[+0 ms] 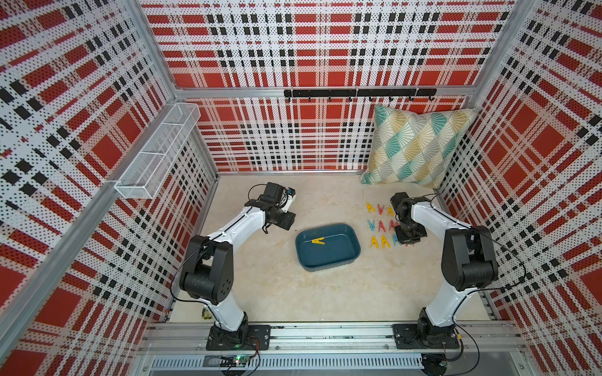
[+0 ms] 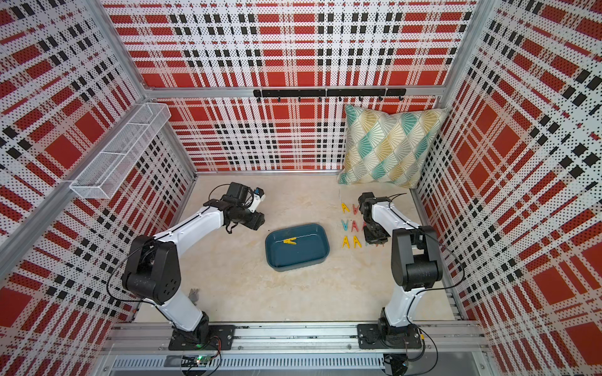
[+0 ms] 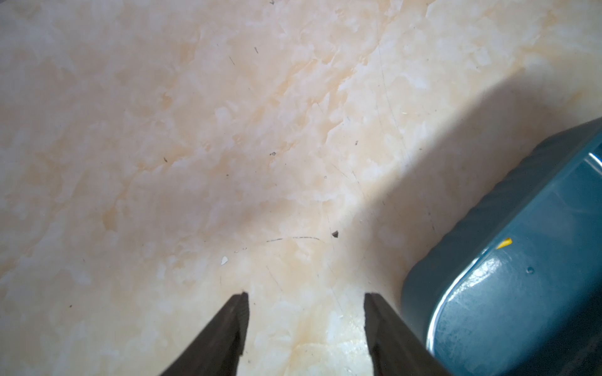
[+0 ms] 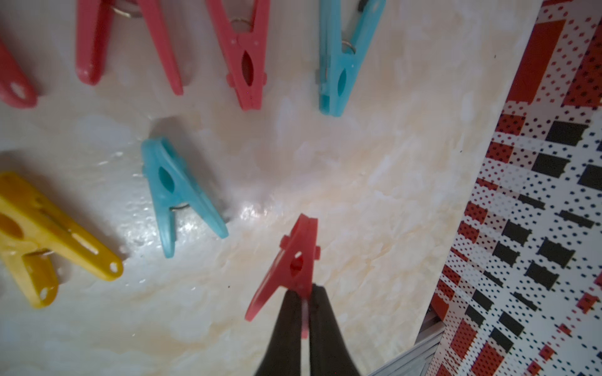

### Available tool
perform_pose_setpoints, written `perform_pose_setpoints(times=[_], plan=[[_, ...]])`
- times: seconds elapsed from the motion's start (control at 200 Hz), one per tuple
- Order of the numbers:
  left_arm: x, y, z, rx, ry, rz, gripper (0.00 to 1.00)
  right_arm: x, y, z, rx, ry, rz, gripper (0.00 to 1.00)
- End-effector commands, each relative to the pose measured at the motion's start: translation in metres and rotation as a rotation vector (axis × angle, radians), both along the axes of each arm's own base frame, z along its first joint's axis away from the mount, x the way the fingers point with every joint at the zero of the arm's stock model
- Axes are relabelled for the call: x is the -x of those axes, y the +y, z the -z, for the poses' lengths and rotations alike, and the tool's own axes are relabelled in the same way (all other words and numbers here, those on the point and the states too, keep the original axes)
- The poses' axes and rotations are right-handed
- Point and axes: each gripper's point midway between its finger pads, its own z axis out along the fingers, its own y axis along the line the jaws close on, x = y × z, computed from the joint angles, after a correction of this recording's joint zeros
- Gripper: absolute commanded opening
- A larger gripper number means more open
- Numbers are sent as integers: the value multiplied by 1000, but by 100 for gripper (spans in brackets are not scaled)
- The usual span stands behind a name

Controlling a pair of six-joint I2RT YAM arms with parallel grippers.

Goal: Take the clothespins out of the storage box
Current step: Place the clothespin at the center of the board.

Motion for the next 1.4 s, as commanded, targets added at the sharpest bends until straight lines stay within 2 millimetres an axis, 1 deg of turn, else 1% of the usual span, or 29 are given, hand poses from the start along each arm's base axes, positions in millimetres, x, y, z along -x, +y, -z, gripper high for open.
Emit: perform_pose_setpoints(times=[0.0,0.08,0.17,0.371,0.486,0.571,0.892,1.198,1.313,1.393], plan=[[-4,-4,-7,7,-20,8,62,-19,-5,-3,38,-40,-31,0],[-4,-4,-7,6,-18,8,62,-24,-4,4,37,-31,-40,0],[-4,-3,-7,5,-19,7,62,-26,-4,15,42,-4,-47,0],[-4,-3,-7,6,-20,6,62,-20,-13,31,100,45,-49,0],[-5,-2,-7,6,-20,5,62,-19,-9,40,74,55,-62,0],[-4,-2,-7,5,-20,6,62,-18,-5,44,50,60,-64,0],[-4,-2,-7,7,-20,5,62,-14,1,44,29,68,-68,0],[-3,-2,-9,14,-22,7,62,-11,4,32,27,62,-62,0],[-4,-2,-10,14,-25,7,62,-11,6,28,21,54,-59,4],[-3,-2,-10,14,-26,7,62,-12,5,24,30,50,-56,5]])
